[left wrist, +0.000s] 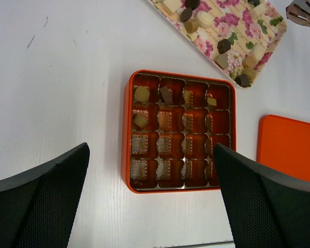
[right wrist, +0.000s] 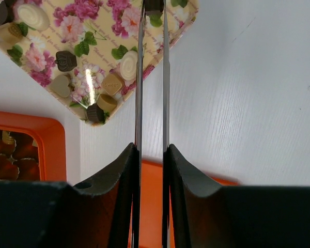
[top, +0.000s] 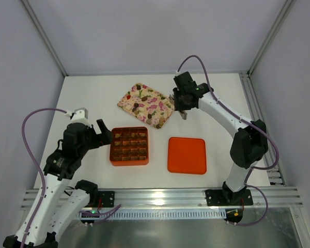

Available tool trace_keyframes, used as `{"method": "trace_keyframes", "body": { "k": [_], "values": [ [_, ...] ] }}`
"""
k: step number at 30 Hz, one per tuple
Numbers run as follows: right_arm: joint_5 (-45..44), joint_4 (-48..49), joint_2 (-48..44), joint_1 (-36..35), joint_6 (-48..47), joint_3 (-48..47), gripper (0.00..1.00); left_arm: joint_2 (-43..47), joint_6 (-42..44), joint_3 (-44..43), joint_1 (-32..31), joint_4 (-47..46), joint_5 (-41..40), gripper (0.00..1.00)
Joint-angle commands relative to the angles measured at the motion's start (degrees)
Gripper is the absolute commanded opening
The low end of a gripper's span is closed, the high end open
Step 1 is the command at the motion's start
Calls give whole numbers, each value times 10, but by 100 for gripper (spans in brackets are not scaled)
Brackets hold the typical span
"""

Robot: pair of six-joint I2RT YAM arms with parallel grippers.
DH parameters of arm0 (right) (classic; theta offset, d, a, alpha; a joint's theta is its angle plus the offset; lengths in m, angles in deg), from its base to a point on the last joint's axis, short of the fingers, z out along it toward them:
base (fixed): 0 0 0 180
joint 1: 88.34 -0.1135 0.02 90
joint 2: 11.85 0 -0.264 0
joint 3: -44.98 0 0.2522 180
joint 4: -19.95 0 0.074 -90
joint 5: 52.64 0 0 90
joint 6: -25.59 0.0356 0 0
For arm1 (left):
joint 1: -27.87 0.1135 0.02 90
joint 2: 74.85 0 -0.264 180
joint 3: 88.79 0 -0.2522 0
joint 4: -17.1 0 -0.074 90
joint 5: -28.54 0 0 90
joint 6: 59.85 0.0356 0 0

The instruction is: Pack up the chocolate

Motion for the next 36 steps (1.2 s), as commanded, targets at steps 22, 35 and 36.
{"method": "trace_keyframes", "body": {
  "k": [22, 35, 36],
  "values": [
    [2, 21, -110, -274, 45, 48, 25, -1, -3, -7, -1, -10, 8, 100],
    [-5, 23, -47, -350, 59, 25, 25, -2, -3, -7, -1, -10, 7, 100],
    [-5, 23, -43, -352, 59, 22, 25, -1, -2, -7, -1, -10, 8, 100]
  ]
}}
